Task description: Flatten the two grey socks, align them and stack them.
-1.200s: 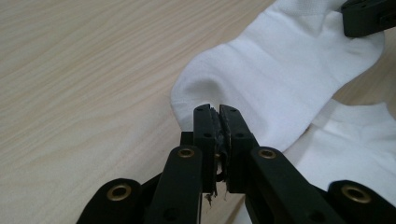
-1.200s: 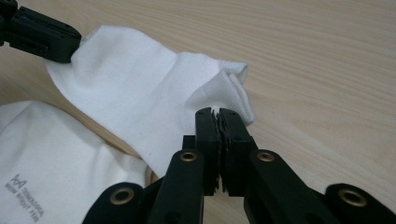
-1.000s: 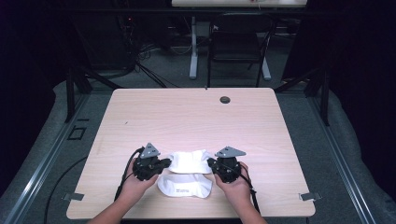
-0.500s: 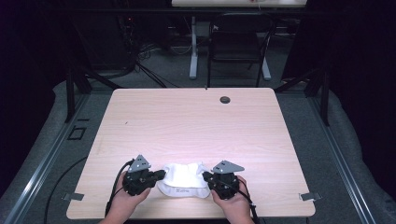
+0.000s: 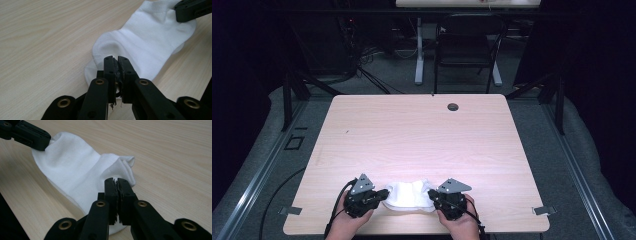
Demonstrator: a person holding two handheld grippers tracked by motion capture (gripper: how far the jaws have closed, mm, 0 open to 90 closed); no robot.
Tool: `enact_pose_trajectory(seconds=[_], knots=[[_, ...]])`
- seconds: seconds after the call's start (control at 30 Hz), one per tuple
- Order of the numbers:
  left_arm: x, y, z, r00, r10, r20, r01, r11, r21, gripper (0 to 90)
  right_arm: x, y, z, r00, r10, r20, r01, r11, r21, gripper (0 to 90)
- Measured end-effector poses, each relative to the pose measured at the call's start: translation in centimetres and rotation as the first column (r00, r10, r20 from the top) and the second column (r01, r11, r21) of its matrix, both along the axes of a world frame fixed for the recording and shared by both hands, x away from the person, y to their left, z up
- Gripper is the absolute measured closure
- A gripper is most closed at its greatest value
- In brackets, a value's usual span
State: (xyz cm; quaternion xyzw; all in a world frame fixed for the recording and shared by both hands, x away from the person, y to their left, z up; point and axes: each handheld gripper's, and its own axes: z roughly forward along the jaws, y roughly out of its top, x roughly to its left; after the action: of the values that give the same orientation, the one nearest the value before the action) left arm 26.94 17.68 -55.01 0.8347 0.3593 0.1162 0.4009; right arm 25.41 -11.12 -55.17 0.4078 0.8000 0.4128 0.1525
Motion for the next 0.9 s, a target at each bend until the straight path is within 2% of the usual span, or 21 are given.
enact_pose_trajectory(seconds=[0.3, 0.47, 0.63, 0.77, 0.9], knots=[[0.0, -0.2, -0.7, 0.9999, -0.004, -0.016, 0.004, 0.9996, 0.028, 85.7, 0.2, 0.0, -0.9, 0.9991, 0.011, -0.041, -0.012, 1.0, -0.024, 87.1], [0.1, -0.3, -1.1, 0.9996, -0.004, -0.026, 0.005, 0.999, 0.044, 85.3, 0.3, 0.2, -1.3, 0.999, 0.017, -0.041, -0.019, 0.999, -0.043, 86.8], [0.1, -0.2, -1.0, 0.9997, 0.006, -0.023, -0.005, 0.9994, 0.033, 84.6, 0.4, 0.1, -1.4, 0.9991, 0.009, -0.041, -0.011, 0.999, -0.041, 86.6], [0.1, -0.3, -1.2, 0.9997, 0.002, -0.025, 0.0, 0.9983, 0.058, 83.3, 0.5, 0.0, -1.5, 0.9988, 0.008, -0.048, -0.01, 0.999, -0.044, 86.3], [0.1, -0.3, -1.4, 0.9996, 0.01, -0.028, -0.008, 0.9983, 0.058, 81.0, 0.5, 0.1, -1.8, 0.9983, 0.012, -0.058, -0.015, 0.998, -0.057, 84.9]])
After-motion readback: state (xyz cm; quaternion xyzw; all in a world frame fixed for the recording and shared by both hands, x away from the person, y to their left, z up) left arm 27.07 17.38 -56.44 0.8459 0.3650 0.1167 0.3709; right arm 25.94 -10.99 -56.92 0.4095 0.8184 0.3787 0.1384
